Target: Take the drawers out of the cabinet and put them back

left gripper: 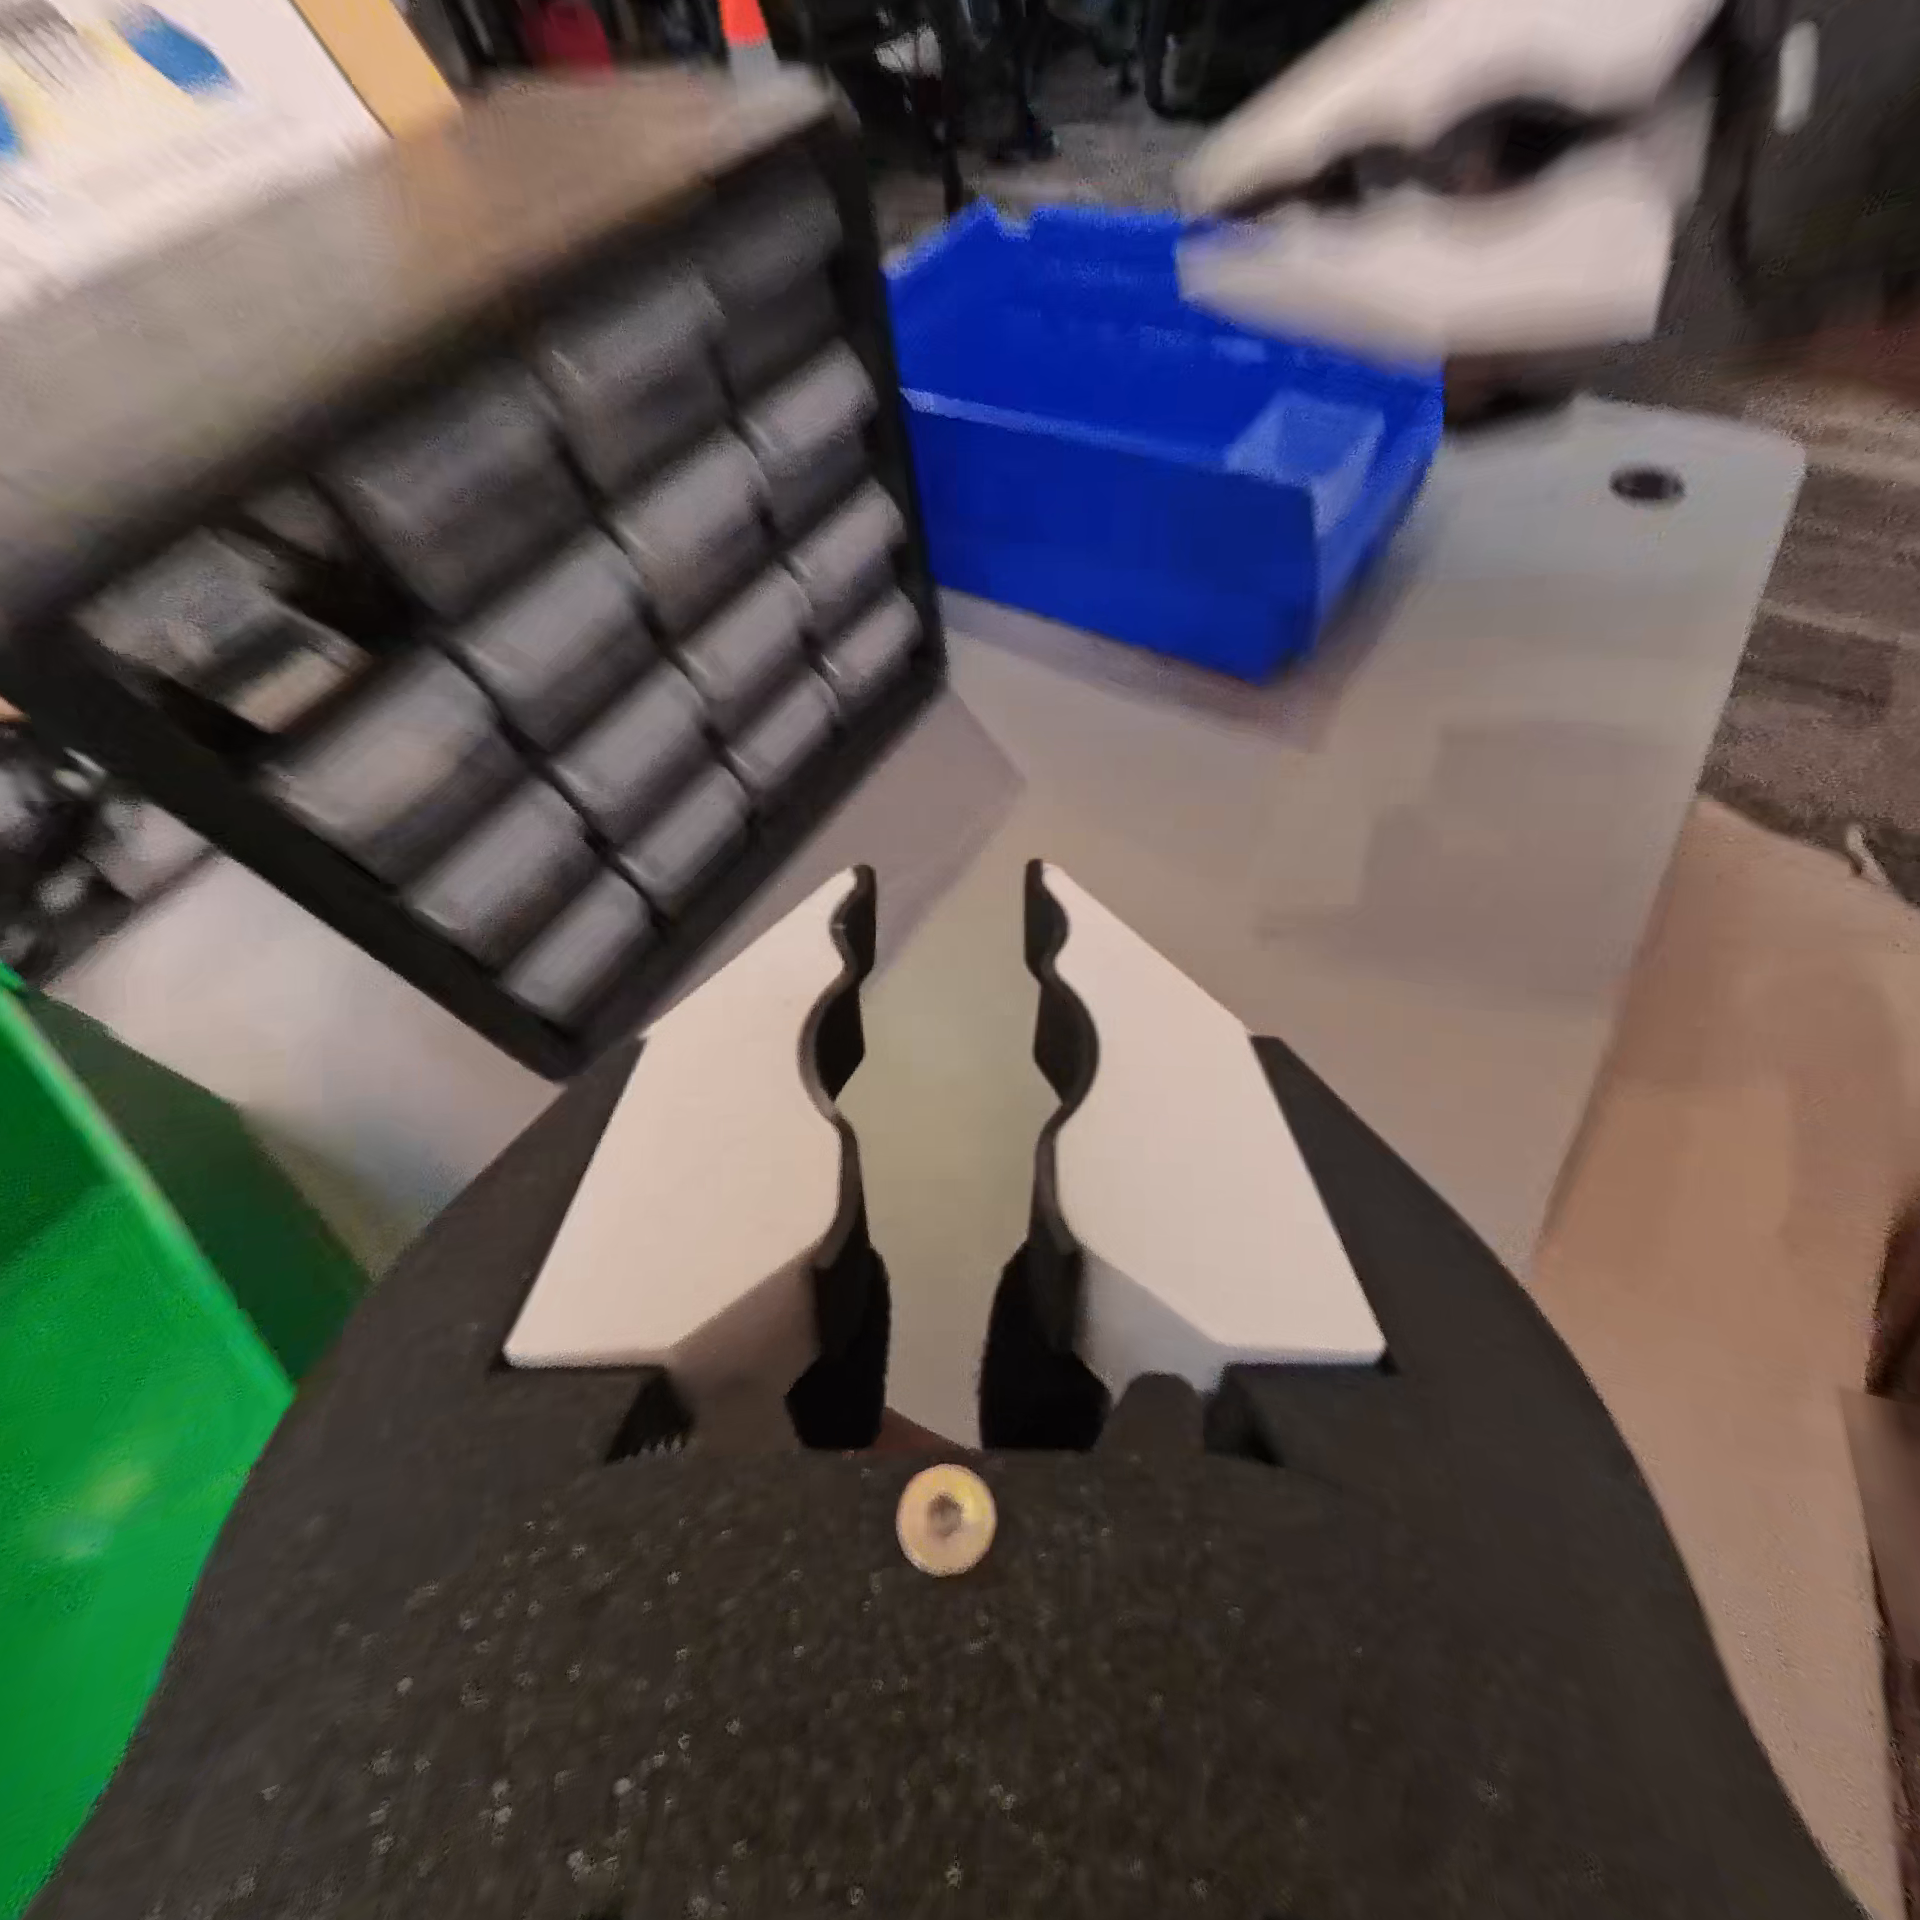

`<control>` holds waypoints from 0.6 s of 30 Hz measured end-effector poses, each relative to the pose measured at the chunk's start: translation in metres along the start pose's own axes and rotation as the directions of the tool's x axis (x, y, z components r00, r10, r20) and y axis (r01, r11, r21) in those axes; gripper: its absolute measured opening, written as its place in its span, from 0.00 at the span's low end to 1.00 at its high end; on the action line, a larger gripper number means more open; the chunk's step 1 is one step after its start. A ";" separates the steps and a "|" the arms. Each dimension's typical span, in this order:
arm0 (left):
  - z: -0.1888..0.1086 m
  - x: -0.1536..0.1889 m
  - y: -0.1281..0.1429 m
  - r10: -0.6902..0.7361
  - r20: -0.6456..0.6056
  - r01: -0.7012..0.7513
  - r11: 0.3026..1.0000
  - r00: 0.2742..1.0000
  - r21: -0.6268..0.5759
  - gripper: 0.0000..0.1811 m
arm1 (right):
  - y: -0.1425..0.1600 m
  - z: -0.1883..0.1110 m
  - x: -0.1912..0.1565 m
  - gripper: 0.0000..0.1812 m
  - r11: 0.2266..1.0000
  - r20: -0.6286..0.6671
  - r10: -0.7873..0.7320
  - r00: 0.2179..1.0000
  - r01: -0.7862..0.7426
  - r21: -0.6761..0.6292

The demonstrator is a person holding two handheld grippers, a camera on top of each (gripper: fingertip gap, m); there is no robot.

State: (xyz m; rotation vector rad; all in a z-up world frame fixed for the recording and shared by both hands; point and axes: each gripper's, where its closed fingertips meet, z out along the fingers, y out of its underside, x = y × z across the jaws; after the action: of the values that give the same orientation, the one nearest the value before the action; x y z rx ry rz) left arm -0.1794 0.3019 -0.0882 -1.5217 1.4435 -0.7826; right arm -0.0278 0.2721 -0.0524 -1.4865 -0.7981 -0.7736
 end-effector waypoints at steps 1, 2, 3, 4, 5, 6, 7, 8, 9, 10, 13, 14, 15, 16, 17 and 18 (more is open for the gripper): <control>-0.003 -0.012 -0.021 0.021 -0.031 -0.021 1.000 0.999 0.001 0.12 | -0.014 0.006 -0.008 0.05 0.995 -0.043 -0.095 0.995 0.096 0.013; -0.004 -0.020 -0.038 0.074 -0.107 -0.078 0.996 0.992 -0.034 0.09 | -0.028 0.012 -0.011 0.05 0.983 -0.113 -0.177 0.978 0.181 0.034; -0.003 -0.033 -0.053 0.138 -0.162 -0.152 0.985 0.977 -0.079 0.07 | -0.042 0.018 -0.013 0.04 0.970 -0.176 -0.225 0.958 0.237 0.049; 0.001 -0.055 -0.073 0.196 -0.159 -0.213 0.972 0.968 -0.101 0.05 | -0.052 0.027 -0.017 0.04 0.959 -0.216 -0.260 0.941 0.277 0.052; 0.007 -0.078 -0.091 0.243 -0.159 -0.263 0.957 0.957 -0.120 0.04 | -0.056 0.038 -0.019 0.05 0.947 -0.252 -0.302 0.920 0.320 0.033; 0.015 -0.097 -0.102 0.264 -0.197 -0.298 0.940 0.944 -0.166 0.02 | -0.056 0.052 -0.020 0.08 0.937 -0.274 -0.338 0.900 0.350 -0.009; 0.026 -0.116 -0.108 0.255 -0.234 -0.309 0.922 0.938 -0.233 0.01 | -0.051 0.068 -0.023 0.10 0.930 -0.267 -0.365 0.892 0.363 -0.056; 0.038 -0.136 -0.112 0.244 -0.245 -0.311 0.904 0.938 -0.292 0.00 | -0.046 0.083 -0.026 0.11 0.922 -0.264 -0.386 0.884 0.372 -0.105; 0.050 -0.156 -0.111 0.248 -0.248 -0.326 0.877 0.937 -0.353 0.00 | -0.041 0.096 -0.028 0.11 0.913 -0.265 -0.407 0.874 0.380 -0.146; 0.060 -0.171 -0.106 0.256 -0.256 -0.345 0.841 0.932 -0.416 0.00 | -0.037 0.108 -0.031 0.11 0.901 -0.264 -0.430 0.863 0.392 -0.185; 0.080 -0.194 -0.083 0.222 -0.286 -0.350 0.755 0.932 -0.555 0.00 | -0.043 0.131 -0.035 0.10 0.863 -0.309 -0.503 0.807 0.450 -0.228; 0.083 -0.197 -0.075 0.214 -0.296 -0.353 0.734 0.931 -0.581 0.00 | -0.045 0.136 -0.035 0.10 0.864 -0.316 -0.501 0.805 0.445 -0.235; 0.088 -0.198 -0.075 0.205 -0.290 -0.341 0.747 0.935 -0.571 0.00 | -0.047 0.141 -0.035 0.11 0.867 -0.324 -0.496 0.806 0.437 -0.240; 0.091 -0.194 -0.075 0.165 -0.297 -0.312 0.763 0.941 -0.566 0.00 | -0.048 0.145 -0.035 0.10 0.870 -0.327 -0.490 0.808 0.431 -0.238; 0.094 -0.192 -0.077 0.126 -0.285 -0.270 0.791 0.950 -0.550 0.00 | -0.049 0.149 -0.034 0.10 0.869 -0.334 -0.492 0.804 0.432 -0.241; 0.094 -0.192 -0.077 0.108 -0.278 -0.250 0.798 0.954 -0.548 0.00 | -0.050 0.150 -0.032 0.09 0.863 -0.346 -0.503 0.792 0.442 -0.243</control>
State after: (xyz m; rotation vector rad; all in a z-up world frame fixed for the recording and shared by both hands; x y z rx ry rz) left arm -0.0863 0.5025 -0.0351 -1.7331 2.1131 -0.4230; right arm -0.0852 0.4232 -0.0607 -1.1966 -0.8177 -1.4988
